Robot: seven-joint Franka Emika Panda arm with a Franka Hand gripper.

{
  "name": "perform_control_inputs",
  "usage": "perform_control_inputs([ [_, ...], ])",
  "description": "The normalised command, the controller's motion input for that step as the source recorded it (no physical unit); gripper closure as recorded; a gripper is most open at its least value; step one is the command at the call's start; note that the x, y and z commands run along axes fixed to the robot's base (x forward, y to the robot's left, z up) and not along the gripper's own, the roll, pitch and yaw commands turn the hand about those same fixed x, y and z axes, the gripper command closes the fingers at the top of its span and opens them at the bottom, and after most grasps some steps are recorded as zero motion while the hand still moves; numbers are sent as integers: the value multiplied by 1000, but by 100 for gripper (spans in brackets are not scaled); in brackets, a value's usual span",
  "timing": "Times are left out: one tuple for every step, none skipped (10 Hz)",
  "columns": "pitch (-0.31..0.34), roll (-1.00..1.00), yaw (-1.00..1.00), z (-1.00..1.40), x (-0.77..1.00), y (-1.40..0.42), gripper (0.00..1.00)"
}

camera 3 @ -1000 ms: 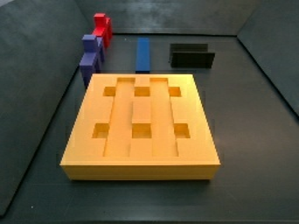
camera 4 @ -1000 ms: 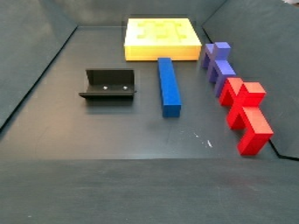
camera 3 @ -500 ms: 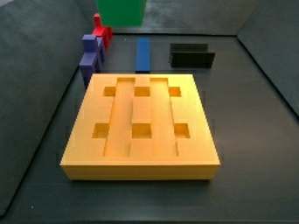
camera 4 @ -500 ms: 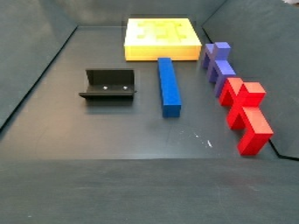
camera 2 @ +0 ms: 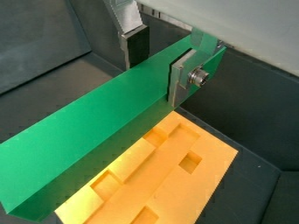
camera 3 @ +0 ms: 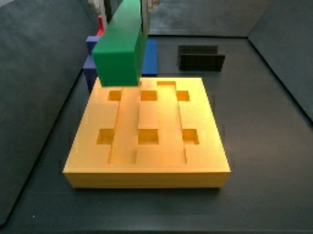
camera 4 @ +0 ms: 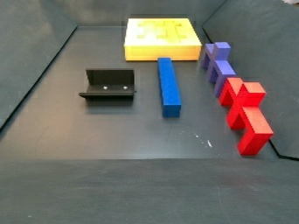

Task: Pick up the green object. Move up. Move to above the board. Insert the green object.
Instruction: Insert the green object.

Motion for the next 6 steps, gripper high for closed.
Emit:
perform_control_inputs([
  [-100, -51, 149, -880, 0, -51, 100],
  [-91, 0, 189, -834, 0, -97, 100],
  [-63, -29, 220, -854, 129, -120, 100],
  [0, 74, 243, -774, 174, -43, 100],
  [0, 176, 203, -700, 177, -20, 100],
  [0, 177, 129, -534, 29, -31, 100],
])
